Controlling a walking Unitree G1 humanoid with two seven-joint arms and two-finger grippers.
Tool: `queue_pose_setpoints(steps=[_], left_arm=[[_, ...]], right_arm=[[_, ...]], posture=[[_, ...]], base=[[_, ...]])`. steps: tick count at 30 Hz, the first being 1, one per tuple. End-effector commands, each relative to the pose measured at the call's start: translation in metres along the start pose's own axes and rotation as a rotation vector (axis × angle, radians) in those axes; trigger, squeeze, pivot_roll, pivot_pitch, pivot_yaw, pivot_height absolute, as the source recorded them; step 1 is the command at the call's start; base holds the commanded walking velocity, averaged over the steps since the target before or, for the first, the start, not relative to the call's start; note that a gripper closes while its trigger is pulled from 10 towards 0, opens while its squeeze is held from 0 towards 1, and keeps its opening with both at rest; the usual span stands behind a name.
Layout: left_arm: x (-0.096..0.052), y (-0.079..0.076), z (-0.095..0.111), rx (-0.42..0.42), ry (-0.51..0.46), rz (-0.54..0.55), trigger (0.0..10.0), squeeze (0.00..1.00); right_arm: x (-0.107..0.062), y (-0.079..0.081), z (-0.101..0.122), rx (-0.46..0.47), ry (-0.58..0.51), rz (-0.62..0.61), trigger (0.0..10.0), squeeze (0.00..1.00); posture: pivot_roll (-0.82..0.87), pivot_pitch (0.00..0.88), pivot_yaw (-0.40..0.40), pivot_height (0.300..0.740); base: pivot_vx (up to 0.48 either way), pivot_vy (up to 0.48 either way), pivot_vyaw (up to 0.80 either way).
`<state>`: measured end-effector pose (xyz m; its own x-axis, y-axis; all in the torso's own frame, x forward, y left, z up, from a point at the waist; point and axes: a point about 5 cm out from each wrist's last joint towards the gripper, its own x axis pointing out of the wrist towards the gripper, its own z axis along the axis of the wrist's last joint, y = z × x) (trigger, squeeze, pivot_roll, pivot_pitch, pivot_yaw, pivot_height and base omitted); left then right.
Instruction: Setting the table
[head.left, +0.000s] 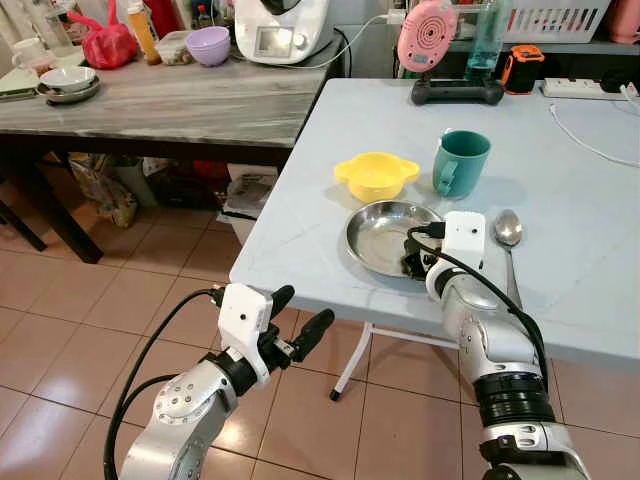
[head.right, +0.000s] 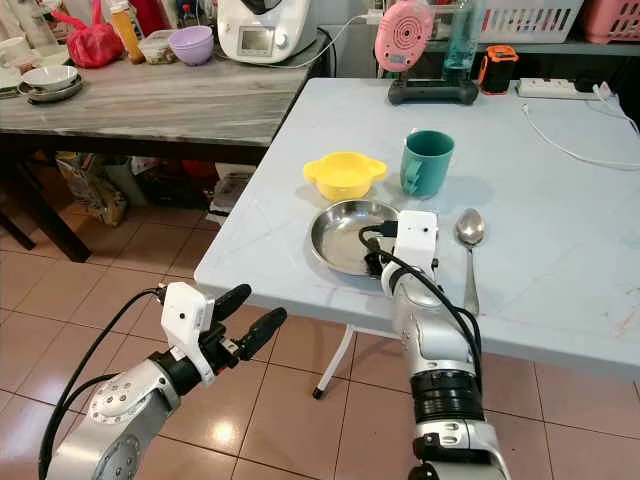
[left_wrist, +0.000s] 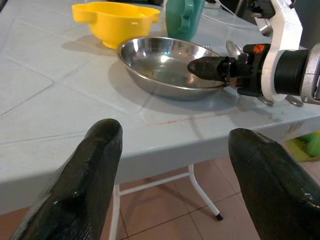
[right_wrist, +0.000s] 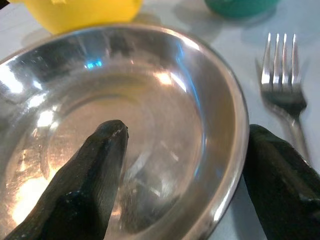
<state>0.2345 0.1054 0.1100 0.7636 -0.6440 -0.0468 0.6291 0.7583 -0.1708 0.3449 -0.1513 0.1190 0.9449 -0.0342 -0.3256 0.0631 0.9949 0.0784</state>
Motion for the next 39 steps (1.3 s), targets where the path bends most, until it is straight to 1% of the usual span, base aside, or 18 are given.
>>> queue_pose_setpoints(steps=[1,2,3,4,5,6,10,13,21,23,27,39], left_arm=[[-0.0023,-0.0007,0.0002,0.02,0.014,-0.007,10.0,0.0],[-0.0022,-0.0012,-0.0002,0.022,0.018,-0.013,10.0,0.0],[-0.0021,-0.0014,-0.0003,0.021,0.019,-0.015,10.0,0.0],[-0.0021,-0.0015,-0.0004,0.021,0.02,-0.016,10.0,0.0],[-0.0022,-0.0015,-0.0006,0.02,0.022,-0.018,10.0,0.0],[-0.0022,-0.0013,-0.0009,0.019,0.024,-0.019,10.0,0.0],[-0.0021,-0.0014,-0.001,0.018,0.026,-0.023,10.0,0.0],[-0.002,-0.0015,-0.0012,0.016,0.029,-0.026,10.0,0.0],[-0.0027,-0.002,-0.0012,0.011,0.029,-0.031,10.0,0.0],[-0.003,-0.0036,-0.0004,-0.005,0.02,-0.049,10.0,0.0],[-0.0038,-0.0048,0.0001,-0.02,0.011,-0.059,10.0,0.0],[-0.0037,-0.0066,0.0002,-0.028,0.004,-0.071,10.0,0.0]], right_arm=[[0.0,0.0042,0.0062,0.023,-0.005,0.007,10.0,0.0],[0.0002,0.0042,0.0059,0.031,0.005,0.004,7.8,0.0],[0.0002,0.0039,0.0055,0.043,0.015,0.0,5.0,0.0],[0.0001,0.0038,0.0052,0.052,0.023,-0.003,5.0,0.0],[0.0001,0.0033,0.0047,0.053,0.035,-0.007,0.0,0.0],[0.0,0.0022,0.0041,0.054,0.052,-0.014,0.0,0.0],[0.0002,0.001,0.0041,0.055,0.057,-0.018,0.0,0.0],[0.0005,0.0012,0.0034,0.076,0.071,-0.018,0.0,0.0],[0.0005,0.0014,0.0036,0.077,0.082,-0.015,0.0,0.0],[0.0005,0.0001,0.0024,0.063,0.087,-0.027,0.0,0.0],[0.0004,-0.0006,-0.0007,0.065,0.1,-0.031,0.0,0.0],[0.0004,-0.0023,-0.0018,0.063,0.107,-0.048,0.0,0.0]], posture=[[-0.1,0.058,0.082,0.74],[-0.1,0.056,0.083,0.74],[-0.1,0.056,0.083,0.74],[-0.1,0.056,0.083,0.74],[-0.1,0.056,0.083,0.74],[-0.1,0.054,0.084,0.74],[-0.1,0.053,0.083,0.74],[-0.1,0.053,0.081,0.74],[-0.1,0.053,0.081,0.74],[-0.1,0.053,0.081,0.74],[-0.1,0.049,0.077,0.74],[-0.1,0.049,0.075,0.74]], base=[[0.0,0.0,0.0],[0.0,0.0,0.0],[0.0,0.0,0.0],[0.0,0.0,0.0],[0.0,0.0,0.0],[0.0,0.0,0.0],[0.0,0.0,0.0],[0.0,0.0,0.0],[0.0,0.0,0.0],[0.0,0.0,0.0],[0.0,0.0,0.0],[0.0,0.0,0.0]])
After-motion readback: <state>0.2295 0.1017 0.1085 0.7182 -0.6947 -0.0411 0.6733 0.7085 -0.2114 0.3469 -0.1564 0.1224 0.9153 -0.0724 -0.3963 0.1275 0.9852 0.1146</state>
